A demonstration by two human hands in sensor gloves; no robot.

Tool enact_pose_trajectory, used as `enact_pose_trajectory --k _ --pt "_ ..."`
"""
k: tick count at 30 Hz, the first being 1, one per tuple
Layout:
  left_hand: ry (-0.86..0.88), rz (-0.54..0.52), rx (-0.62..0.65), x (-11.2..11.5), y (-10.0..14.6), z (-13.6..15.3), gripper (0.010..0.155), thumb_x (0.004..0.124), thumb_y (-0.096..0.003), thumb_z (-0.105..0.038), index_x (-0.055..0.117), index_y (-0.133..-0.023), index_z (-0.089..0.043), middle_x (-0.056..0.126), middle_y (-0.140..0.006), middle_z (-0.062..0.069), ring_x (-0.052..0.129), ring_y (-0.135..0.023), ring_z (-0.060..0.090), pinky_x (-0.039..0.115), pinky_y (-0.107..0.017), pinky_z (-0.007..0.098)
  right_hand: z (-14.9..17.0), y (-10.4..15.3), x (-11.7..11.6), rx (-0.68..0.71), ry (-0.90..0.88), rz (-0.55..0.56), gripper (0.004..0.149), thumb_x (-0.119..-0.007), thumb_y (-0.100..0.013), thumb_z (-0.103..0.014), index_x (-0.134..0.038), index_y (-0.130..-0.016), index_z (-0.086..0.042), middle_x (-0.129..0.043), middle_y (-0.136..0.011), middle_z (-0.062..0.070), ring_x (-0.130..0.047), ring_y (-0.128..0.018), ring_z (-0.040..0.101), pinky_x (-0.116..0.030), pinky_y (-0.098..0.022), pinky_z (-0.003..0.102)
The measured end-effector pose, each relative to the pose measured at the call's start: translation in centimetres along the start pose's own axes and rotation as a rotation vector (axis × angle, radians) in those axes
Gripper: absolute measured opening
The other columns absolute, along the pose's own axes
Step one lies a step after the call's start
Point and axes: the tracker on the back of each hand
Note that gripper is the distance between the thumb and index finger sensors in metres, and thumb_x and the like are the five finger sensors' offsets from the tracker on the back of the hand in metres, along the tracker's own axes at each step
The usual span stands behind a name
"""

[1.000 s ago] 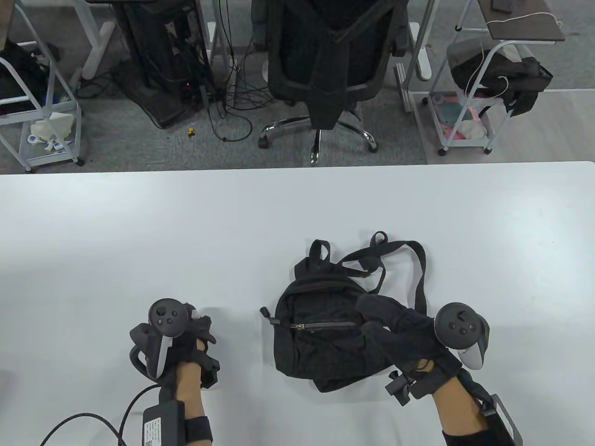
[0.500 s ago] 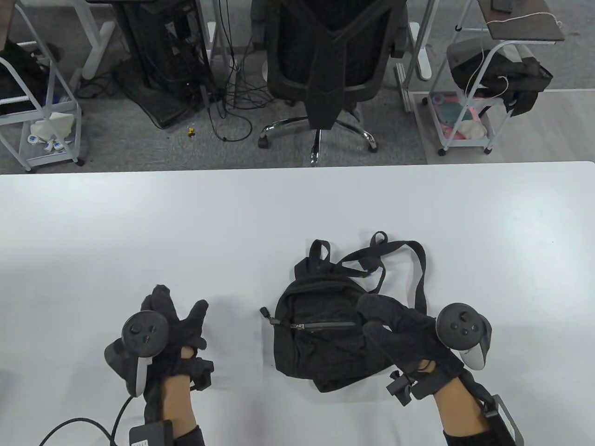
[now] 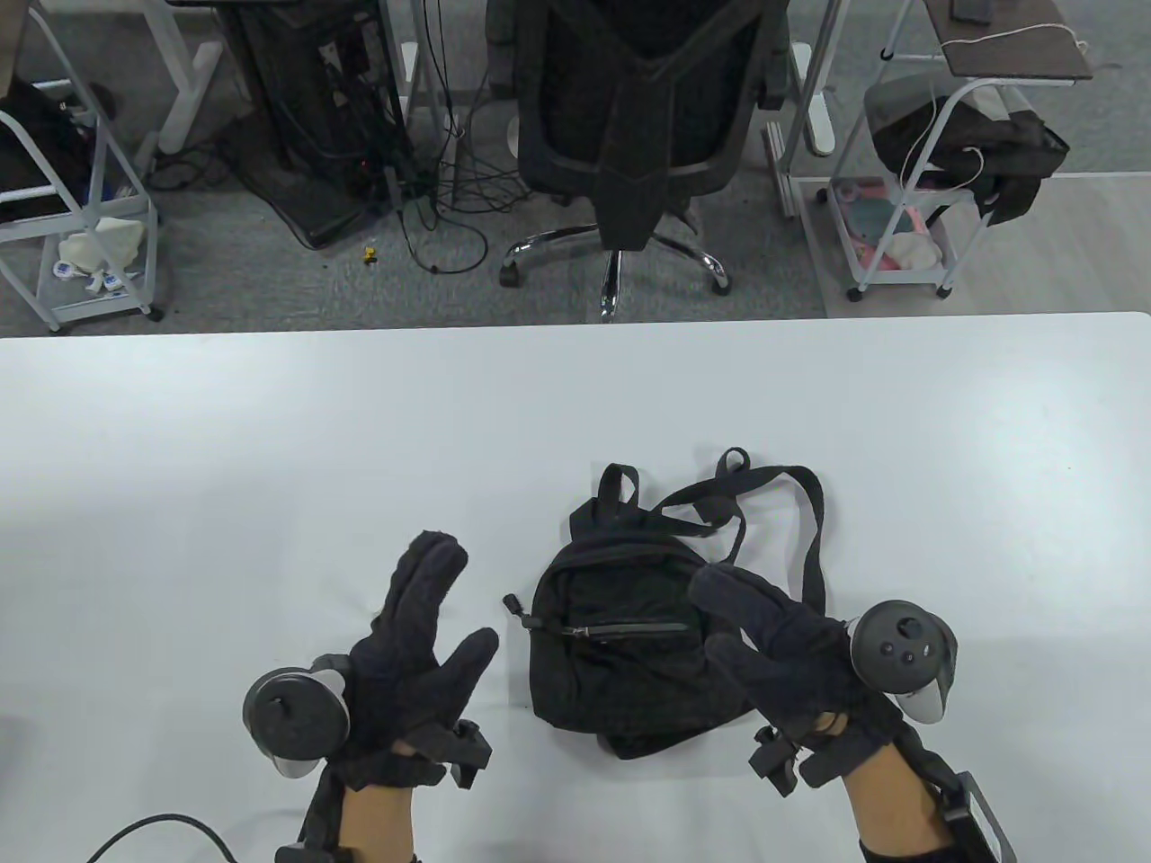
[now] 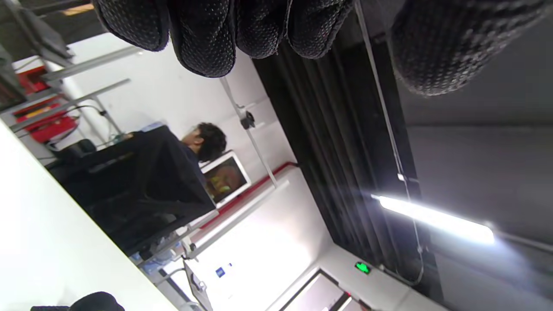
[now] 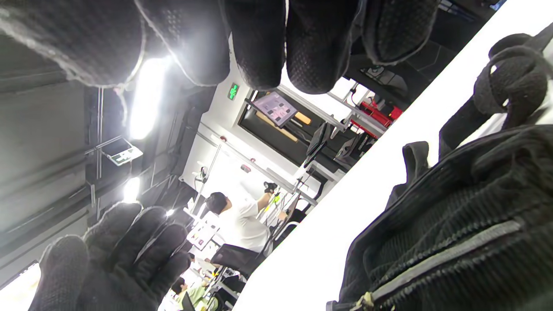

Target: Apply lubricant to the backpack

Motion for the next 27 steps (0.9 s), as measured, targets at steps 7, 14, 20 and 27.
enact_pose_trajectory --k 7,14,20,27 --pt "0.032 0.043 0.026 1.6 -0.1 -1.0 0.08 0.08 -0.0465 -0.06 0.061 -0.11 -0.014 0.052 -0.114 0.023 0.074 -0.095 0.053 0.062 -0.07 0.069 -0.3 0.1 -0.3 0.013 0.027 -0.005 0.062 -0.079 -0.044 -0.061 -0.07 -0.1 -0.036 -0.069 -0.106 0.002 -0.08 -0.098 0.034 -0.063 -0.069 0.06" --pt "-0.097 0.178 -0.06 5.0 -0.1 -0.2 0.072 0.08 -0.0475 -0.057 0.074 -0.103 -0.012 0.069 -0.106 0.022 0.081 -0.089 0.052 0.066 -0.065 0.072 0.0 0.0 -0.5 -0.003 0.042 -0.014 0.061 -0.079 -0.044 -0.061 -0.07 -0.099 -0.036 -0.069 -0.105 0.002 -0.079 -0.098 0.033 -0.063 -0.069 0.06" --pt "-0.22 0.393 -0.034 8.9 0.1 -0.6 0.071 0.08 -0.0471 -0.057 0.074 -0.103 -0.013 0.074 -0.103 0.02 0.087 -0.084 0.05 0.069 -0.064 0.071 -0.1 0.0 -0.7 -0.004 0.073 -0.027 0.061 -0.079 -0.044 -0.061 -0.071 -0.099 -0.036 -0.069 -0.106 0.002 -0.08 -0.098 0.034 -0.063 -0.069 0.06" --pt "-0.289 0.712 -0.096 13.5 0.7 0.0 0.065 0.079 -0.0474 -0.056 0.084 -0.095 -0.013 0.085 -0.096 0.018 0.093 -0.08 0.048 0.074 -0.061 0.067 0.3 -0.1 -0.8 -0.023 0.09 -0.043 0.061 -0.079 -0.044 -0.061 -0.072 -0.099 -0.035 -0.07 -0.105 0.002 -0.079 -0.098 0.034 -0.062 -0.069 0.061"
Point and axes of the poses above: the tracker on the back of each hand, its own z axis roughly to the little-finger side, its own y axis roughly from the fingertips to the wrist, x = y × z
